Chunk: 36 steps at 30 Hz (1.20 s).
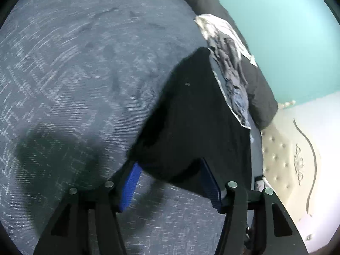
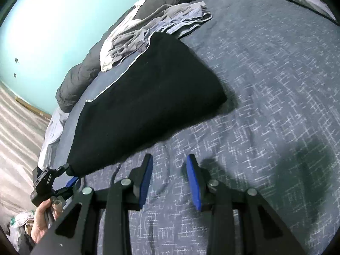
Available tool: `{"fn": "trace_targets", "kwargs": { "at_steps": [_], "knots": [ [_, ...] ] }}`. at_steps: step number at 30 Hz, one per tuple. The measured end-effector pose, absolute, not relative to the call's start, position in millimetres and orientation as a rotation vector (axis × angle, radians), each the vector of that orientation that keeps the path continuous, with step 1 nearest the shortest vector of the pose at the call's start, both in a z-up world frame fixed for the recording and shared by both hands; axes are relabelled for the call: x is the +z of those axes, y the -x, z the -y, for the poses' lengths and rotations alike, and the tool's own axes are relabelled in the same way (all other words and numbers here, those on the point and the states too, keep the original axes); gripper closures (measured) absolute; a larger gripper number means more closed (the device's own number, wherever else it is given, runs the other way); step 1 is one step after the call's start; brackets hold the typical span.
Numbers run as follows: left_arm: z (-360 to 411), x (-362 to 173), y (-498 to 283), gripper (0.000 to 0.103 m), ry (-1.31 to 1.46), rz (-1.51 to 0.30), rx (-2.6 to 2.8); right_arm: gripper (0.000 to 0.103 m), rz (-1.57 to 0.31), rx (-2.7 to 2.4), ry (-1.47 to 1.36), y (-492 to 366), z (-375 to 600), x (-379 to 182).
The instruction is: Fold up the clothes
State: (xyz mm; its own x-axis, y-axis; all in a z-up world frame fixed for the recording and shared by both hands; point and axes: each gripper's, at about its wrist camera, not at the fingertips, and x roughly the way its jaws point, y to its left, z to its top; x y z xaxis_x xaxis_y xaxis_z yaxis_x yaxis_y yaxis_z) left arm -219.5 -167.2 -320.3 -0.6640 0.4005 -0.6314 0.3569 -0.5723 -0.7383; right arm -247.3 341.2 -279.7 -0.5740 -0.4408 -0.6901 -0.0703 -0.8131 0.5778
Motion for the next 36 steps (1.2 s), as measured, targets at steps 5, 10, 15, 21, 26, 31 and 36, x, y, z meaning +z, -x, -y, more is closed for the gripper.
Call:
{"fn": "trace_targets", "kwargs": {
  "at_steps": [5, 10, 15, 21, 26, 31, 36],
  "knots": [
    [171.7, -320.8, 225.3, 0.041, 1.265, 1.432, 2.485, 0.070, 0.841, -2.458, -1.292, 247.8, -341.2, -278.9],
    [172.6, -317.9, 238.4, 0.041, 1.235, 1.416, 2.502, 0.070, 0.861, -2.459, -1.295, 247.8, -345.2, -283.0],
    [163.1, -318.4, 255.8, 0.055, 1.235, 1.363, 2.487, 0.070, 0.873, -2.460, -1.296, 248.3, -346.9, -286.0],
    [159.5, -316.1, 262.0, 0.077, 1.225, 1.335, 2.472, 0.070, 0.865, -2.465, -1.284, 247.4, -347.7, -284.4],
    [158.6, -302.3, 261.0, 0.083, 1.189, 1.302, 2.486, 0.070, 0.886, -2.464, -1.283, 247.5, -350.8, -285.4],
    [141.2, -272.2, 269.6, 0.086, 1.106, 1.230, 2.508, 0.070, 0.887, -2.461, -1.276, 247.0, -350.8, -283.9],
    [93.2, -225.0, 295.4, 0.088, 1.013, 1.075, 2.489, 0.070, 0.915, -2.463, -1.266, 246.2, -357.4, -282.9]
  ]
}}
